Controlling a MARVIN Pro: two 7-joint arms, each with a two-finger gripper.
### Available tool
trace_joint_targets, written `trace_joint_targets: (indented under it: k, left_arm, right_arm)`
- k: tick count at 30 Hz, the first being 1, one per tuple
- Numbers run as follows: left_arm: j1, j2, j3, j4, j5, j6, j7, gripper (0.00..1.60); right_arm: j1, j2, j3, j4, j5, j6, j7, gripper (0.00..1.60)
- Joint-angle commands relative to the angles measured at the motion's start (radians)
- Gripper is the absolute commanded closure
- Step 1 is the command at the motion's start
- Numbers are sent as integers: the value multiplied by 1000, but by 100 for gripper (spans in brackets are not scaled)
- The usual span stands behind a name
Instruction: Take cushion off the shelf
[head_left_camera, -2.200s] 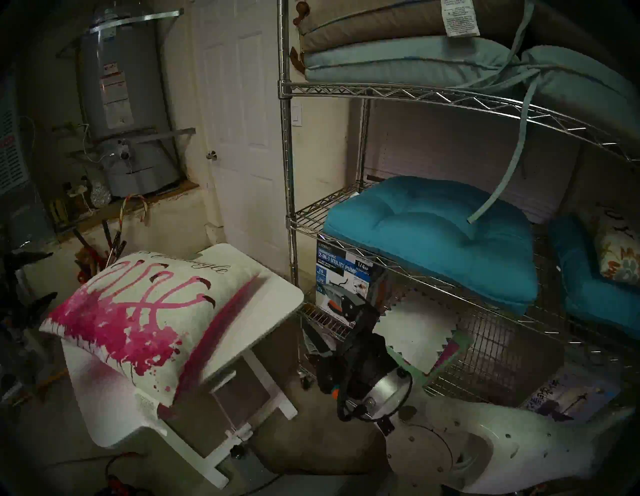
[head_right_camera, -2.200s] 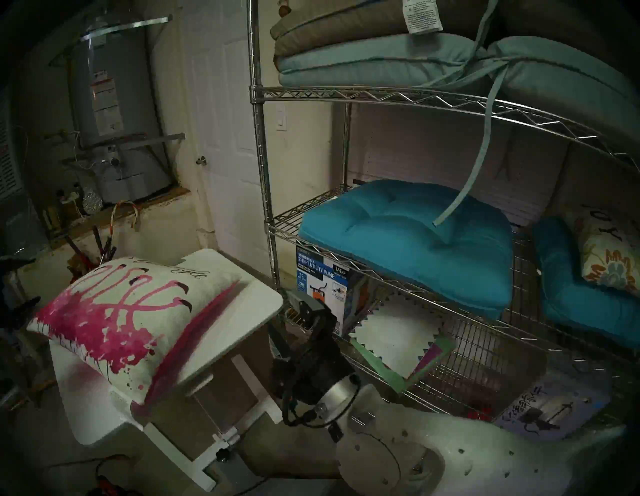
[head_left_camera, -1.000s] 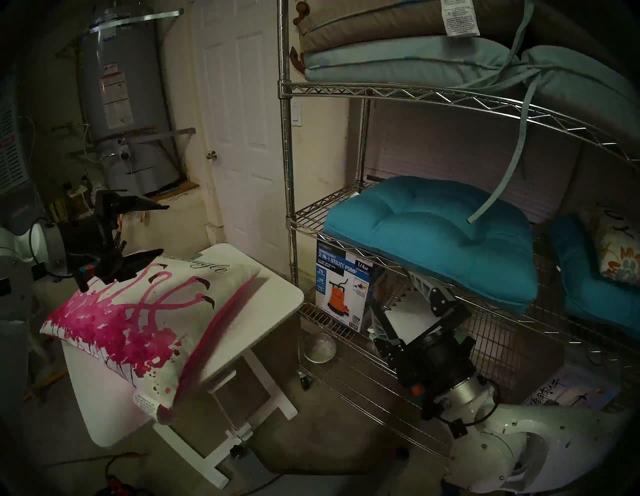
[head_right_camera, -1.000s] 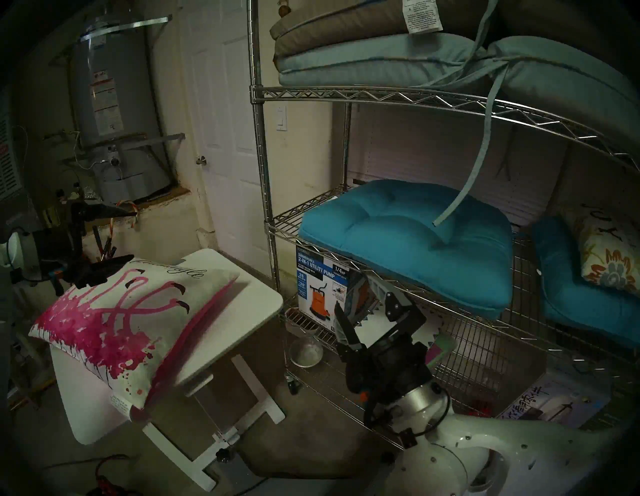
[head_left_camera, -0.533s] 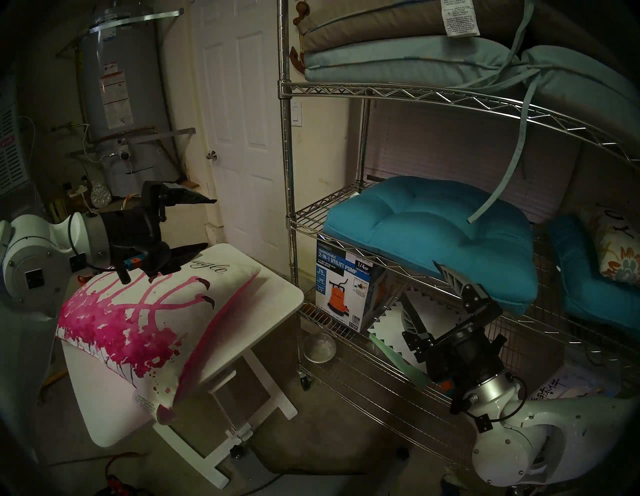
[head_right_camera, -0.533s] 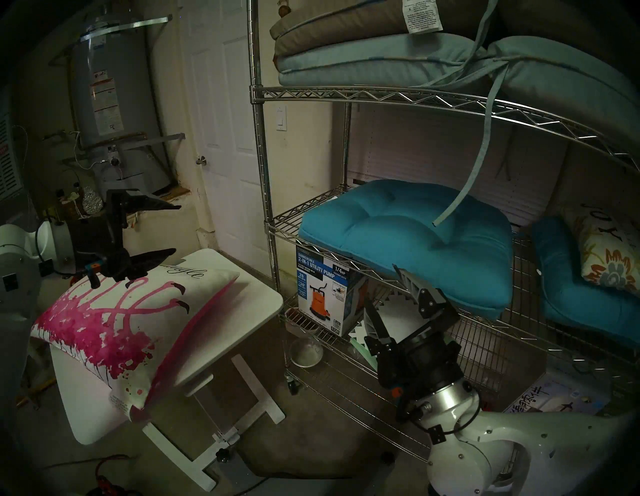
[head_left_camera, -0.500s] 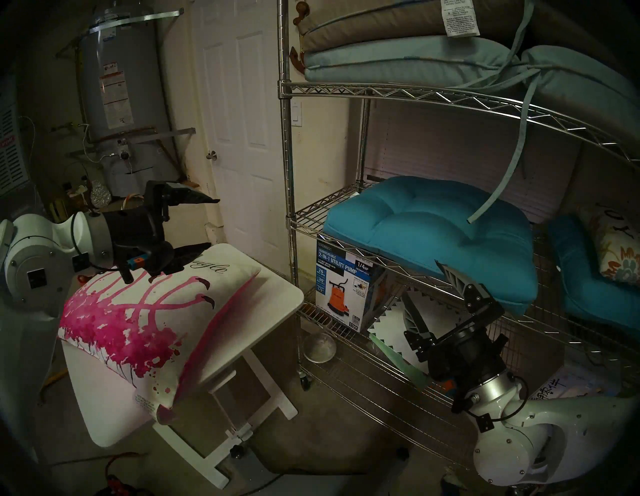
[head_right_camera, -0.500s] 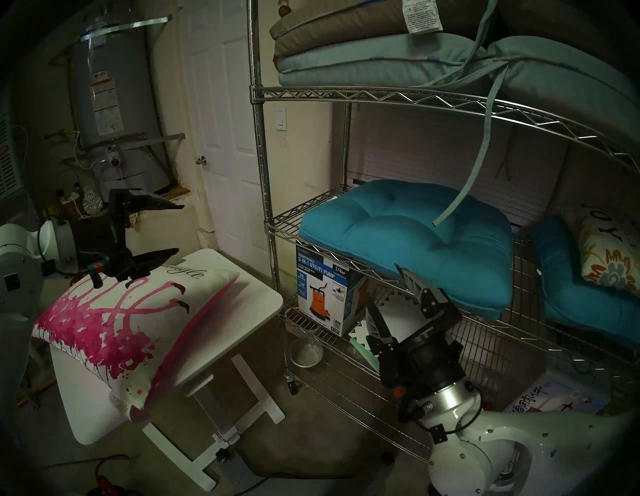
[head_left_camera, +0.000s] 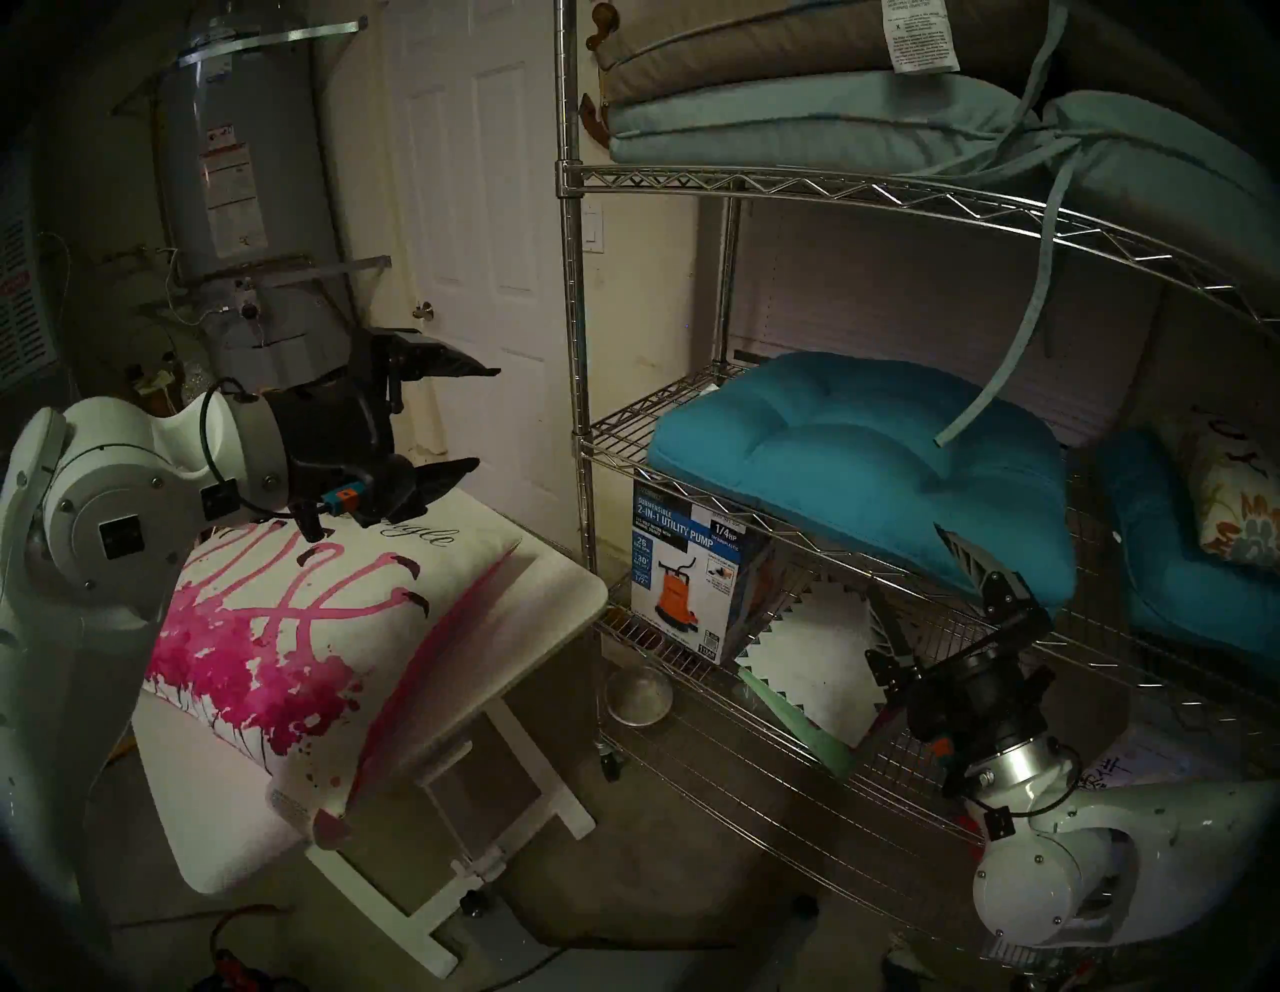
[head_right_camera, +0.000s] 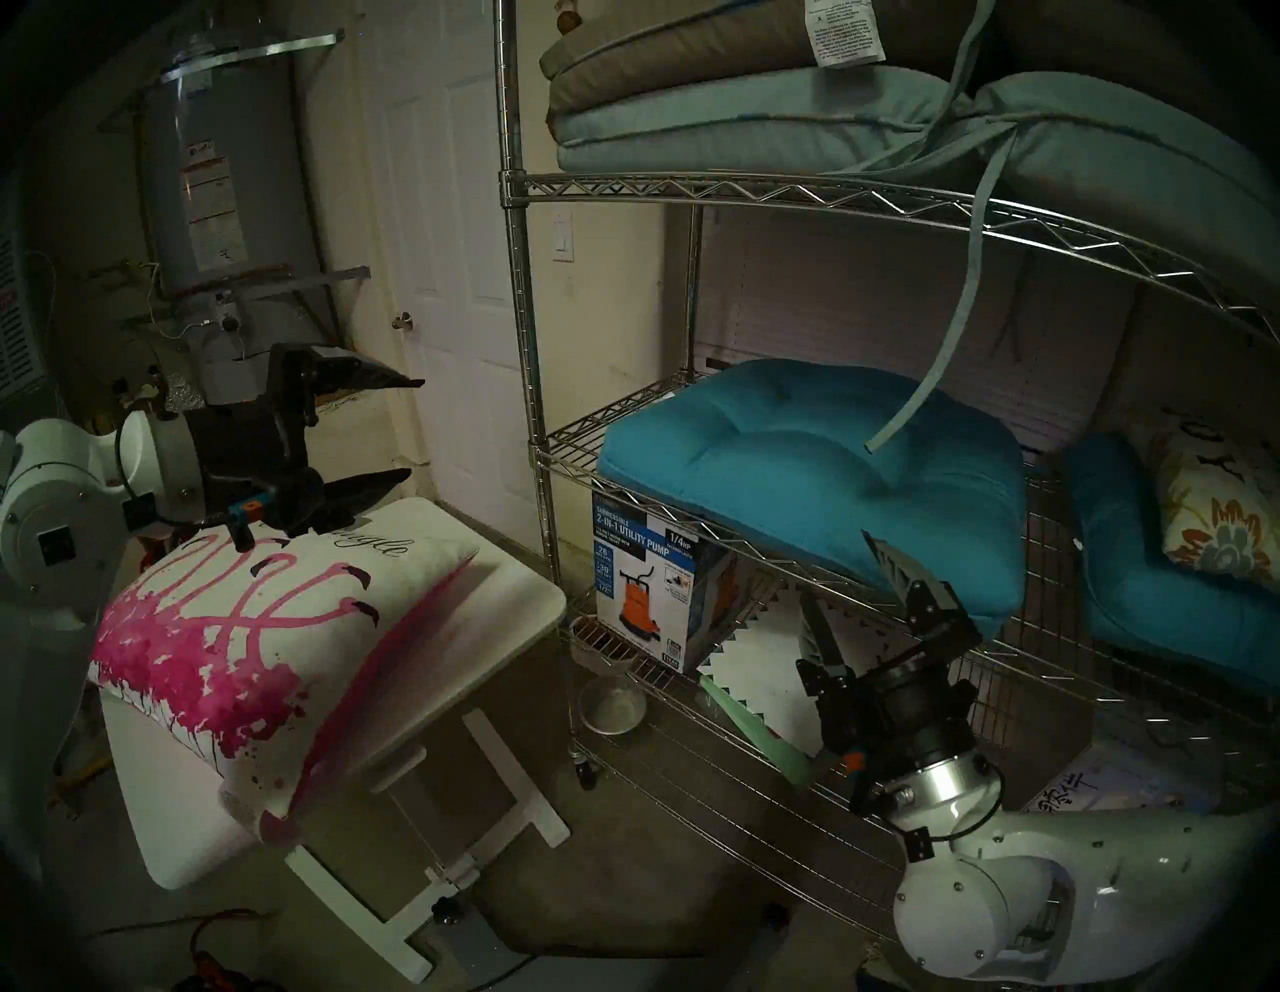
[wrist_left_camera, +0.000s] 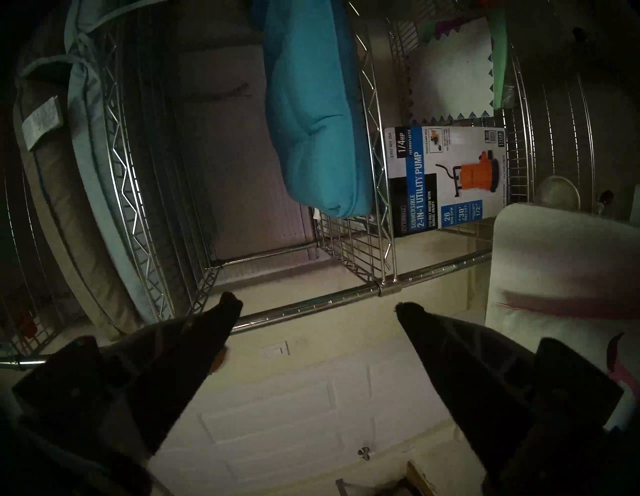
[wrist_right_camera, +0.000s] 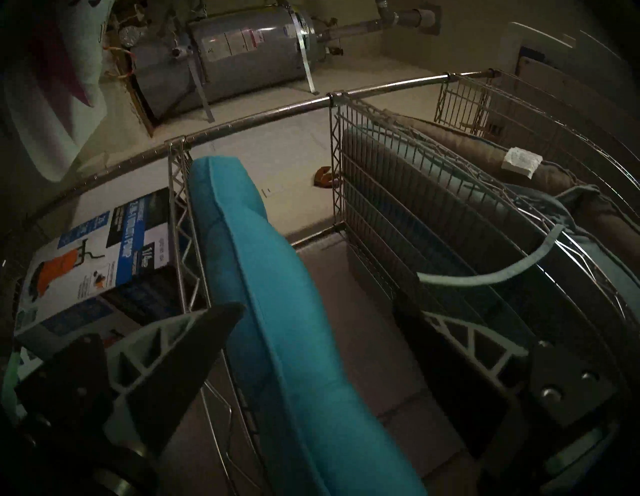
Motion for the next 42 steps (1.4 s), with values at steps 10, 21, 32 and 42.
trace_joint_targets:
  k: [10, 21, 32, 42]
  left_arm:
    - [-177, -13, 142, -41, 62, 130, 11, 0]
    - [-235, -32, 214, -29, 99, 181, 6, 0]
    - [-270, -45, 257, -22, 127, 212, 2, 0]
    - [-303, -56, 294, -15, 153, 240, -3, 0]
  right_arm:
    - [-12, 28, 67, 172, 115, -139, -126, 0]
    - [-30, 30, 97, 180, 143, -251, -222, 0]
    - [-106, 33, 44, 45, 130, -299, -291, 0]
    - [-161, 35, -7, -76, 92, -296, -343, 0]
